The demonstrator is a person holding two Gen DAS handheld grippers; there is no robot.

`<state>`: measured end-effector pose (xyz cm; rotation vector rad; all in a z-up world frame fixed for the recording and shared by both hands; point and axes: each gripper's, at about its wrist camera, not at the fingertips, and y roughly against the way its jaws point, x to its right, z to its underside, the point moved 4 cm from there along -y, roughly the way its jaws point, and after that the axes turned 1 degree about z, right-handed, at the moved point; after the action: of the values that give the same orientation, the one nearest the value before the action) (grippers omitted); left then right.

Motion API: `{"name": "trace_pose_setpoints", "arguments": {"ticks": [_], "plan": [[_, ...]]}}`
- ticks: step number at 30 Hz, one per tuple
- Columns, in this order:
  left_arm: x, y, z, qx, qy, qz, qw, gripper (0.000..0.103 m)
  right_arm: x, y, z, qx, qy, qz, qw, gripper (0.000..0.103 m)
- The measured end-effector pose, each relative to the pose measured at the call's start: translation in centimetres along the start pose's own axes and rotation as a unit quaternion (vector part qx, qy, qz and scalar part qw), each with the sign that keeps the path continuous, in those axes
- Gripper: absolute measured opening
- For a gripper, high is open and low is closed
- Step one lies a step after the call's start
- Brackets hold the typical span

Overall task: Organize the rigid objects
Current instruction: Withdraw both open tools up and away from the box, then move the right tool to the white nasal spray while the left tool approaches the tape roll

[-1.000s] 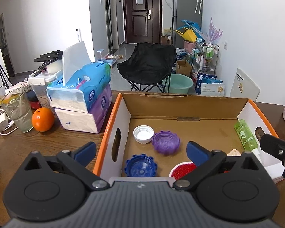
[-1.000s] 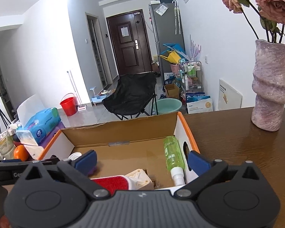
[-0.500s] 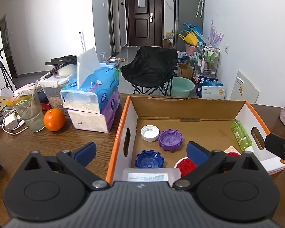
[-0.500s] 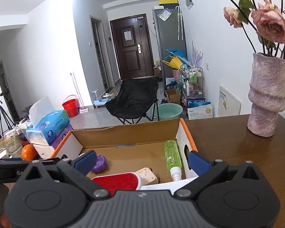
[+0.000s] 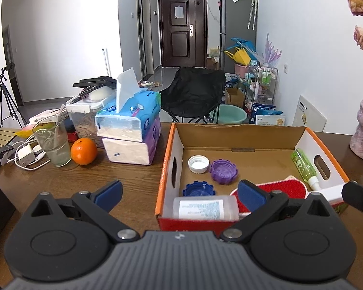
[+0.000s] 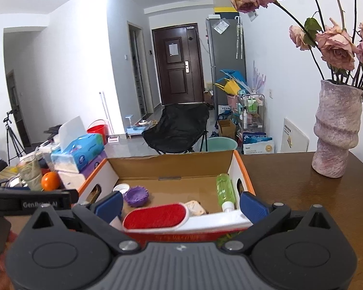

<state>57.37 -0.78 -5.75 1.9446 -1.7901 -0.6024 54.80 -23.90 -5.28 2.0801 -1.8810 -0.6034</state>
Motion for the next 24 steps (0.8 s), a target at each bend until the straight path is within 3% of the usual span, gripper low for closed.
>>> {"name": "trace_pose_setpoints", "arguments": {"ticks": [15, 24], "plan": [[-2.1, 6.3, 4.9, 0.014, 0.002, 0.049, 0.9987, 0.103, -0.2, 5.0, 5.8, -0.009, 0.02, -0.006, 1.0, 0.103], [-3.7, 7.8, 9.5, 0.009, 0.008, 0.048, 0.9988, 0.103, -0.2, 6.2, 9.8, -0.024, 0.06, -0.011, 0.998, 0.103]]}}
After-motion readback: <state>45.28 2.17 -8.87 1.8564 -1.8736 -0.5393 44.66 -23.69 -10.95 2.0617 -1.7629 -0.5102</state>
